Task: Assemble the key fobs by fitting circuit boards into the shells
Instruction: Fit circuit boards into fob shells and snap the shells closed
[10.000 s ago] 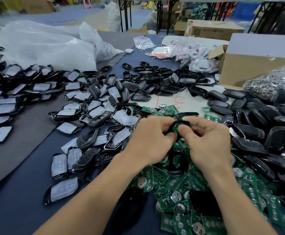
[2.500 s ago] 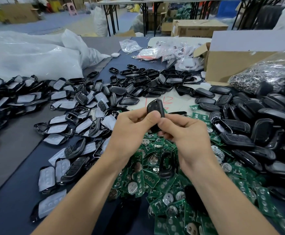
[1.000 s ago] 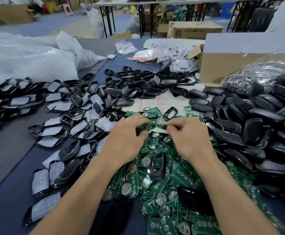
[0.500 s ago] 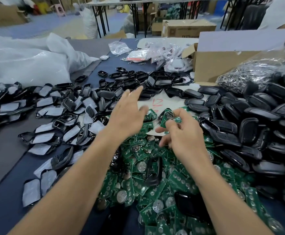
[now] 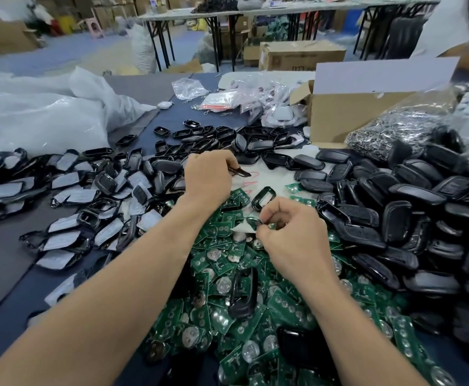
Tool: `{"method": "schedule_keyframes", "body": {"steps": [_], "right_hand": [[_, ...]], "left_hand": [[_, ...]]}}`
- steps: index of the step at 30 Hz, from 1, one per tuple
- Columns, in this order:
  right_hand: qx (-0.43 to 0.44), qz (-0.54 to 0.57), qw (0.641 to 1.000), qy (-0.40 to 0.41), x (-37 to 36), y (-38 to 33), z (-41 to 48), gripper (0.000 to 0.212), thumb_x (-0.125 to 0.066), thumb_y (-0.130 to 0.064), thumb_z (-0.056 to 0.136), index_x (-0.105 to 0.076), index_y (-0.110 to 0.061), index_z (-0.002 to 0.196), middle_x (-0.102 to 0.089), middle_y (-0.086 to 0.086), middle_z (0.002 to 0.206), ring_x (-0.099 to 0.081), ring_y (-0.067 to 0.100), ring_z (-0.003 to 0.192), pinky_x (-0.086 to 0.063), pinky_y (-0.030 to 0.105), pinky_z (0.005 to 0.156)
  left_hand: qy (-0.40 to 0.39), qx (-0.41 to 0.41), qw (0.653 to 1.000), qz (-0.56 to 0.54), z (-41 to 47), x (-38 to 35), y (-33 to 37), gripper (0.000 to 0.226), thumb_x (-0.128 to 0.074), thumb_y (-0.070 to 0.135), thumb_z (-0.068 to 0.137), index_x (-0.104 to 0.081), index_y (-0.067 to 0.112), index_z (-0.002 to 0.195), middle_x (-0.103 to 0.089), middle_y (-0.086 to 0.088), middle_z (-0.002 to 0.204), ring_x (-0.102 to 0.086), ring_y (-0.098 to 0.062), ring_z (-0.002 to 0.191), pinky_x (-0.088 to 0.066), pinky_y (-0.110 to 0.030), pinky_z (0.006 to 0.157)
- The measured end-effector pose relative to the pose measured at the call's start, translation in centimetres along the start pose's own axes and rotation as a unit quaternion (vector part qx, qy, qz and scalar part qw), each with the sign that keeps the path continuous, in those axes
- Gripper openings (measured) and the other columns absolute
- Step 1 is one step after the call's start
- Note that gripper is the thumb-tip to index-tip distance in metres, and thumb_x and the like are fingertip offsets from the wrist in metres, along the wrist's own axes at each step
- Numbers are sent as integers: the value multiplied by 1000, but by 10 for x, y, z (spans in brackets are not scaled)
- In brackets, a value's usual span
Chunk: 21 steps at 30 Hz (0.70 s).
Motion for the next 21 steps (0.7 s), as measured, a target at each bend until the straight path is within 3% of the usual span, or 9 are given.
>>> {"method": "schedule_keyframes", "body": {"steps": [2, 4, 9, 11, 13, 15, 18, 20, 21], "right_hand": [[-5, -7, 1000, 5, 1, 1, 1, 21, -75, -9, 78, -68, -28, 74, -70, -22, 74, -50, 0, 42, -38, 12, 43], [-19, 11, 1000, 9, 1, 2, 2, 23, -71, -6, 82, -67, -29, 80, -73, -15, 74, -50, 1, 42, -38, 13, 43], [0, -7, 999, -33, 5, -8, -1, 65, -56, 3, 90, -60, -47, 130, -67, -14, 100, -52, 2, 43, -38, 14, 43], [-2, -5, 999, -40, 5, -9, -2, 71, -52, 7, 88, -65, -48, 130, -67, -11, 110, -50, 3, 43, -38, 18, 44], [-12, 2, 999, -44, 2, -9, -4, 70, -50, 10, 86, -71, -45, 125, -68, -12, 111, -45, 3, 39, -36, 19, 40], [-18, 21, 999, -43, 0, -9, -5, 64, -50, 10, 86, -76, -41, 115, -65, -19, 95, -41, 4, 38, -33, 19, 37], [-21, 26, 999, -39, 0, -8, -5, 52, -51, 6, 86, -79, -37, 94, -60, -27, 59, -35, 6, 39, -28, 20, 36], [-22, 31, 999, -30, 1, -6, -4, 44, -53, 1, 87, -77, -36, 86, -54, -20, 49, -33, 6, 37, -26, 18, 36], [-21, 33, 999, -26, 1, -5, -4, 39, -55, -2, 88, -75, -35, 85, -51, -17, 47, -33, 6, 38, -26, 18, 36]], "left_hand": [[19, 61, 998, -27, -8, 15, -4, 30, -69, 15, 90, -79, 43, 85, -77, 17, 90, -69, -12, 84, -39, -27, 70], [-7, 114, 988, -108, -20, 31, -11, 29, -78, 21, 84, -76, 47, 72, -73, 24, 72, -63, 2, 62, -38, -21, 56], [-65, 132, 947, -286, -75, 57, -20, 33, -81, 8, 84, -82, 39, 73, -72, 15, 60, -44, -3, 37, -33, -19, 36], [-66, 139, 939, -307, -96, 59, -24, 34, -78, 4, 85, -83, 36, 76, -74, 13, 63, -44, -3, 36, -32, -18, 35], [-60, 134, 933, -330, -111, 59, -26, 36, -74, 0, 85, -84, 35, 80, -80, 16, 84, -58, -3, 46, -41, -18, 39], [-62, 124, 934, -331, -121, 58, -27, 38, -71, 1, 86, -84, 36, 87, -78, 21, 108, -72, 1, 75, -58, -20, 61], [-94, 63, 949, -293, -131, 57, -20, 37, -69, 7, 85, -83, 35, 104, -71, 20, 127, -66, 6, 110, -53, -11, 94], [-109, 40, 945, -306, -132, 56, -17, 42, -69, 11, 84, -80, 38, 115, -66, 21, 137, -66, 9, 107, -53, -13, 97], [-101, 39, 946, -306, -129, 56, -18, 45, -69, 12, 86, -76, 40, 121, -61, 24, 141, -65, 14, 93, -54, -9, 88]]}}
Point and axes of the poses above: each hand's wrist, its own z-axis towards the middle knuckle, its own x-axis out of the back of the hand, y = z × x, the point moved 4 cm from there along z, towards the middle knuckle
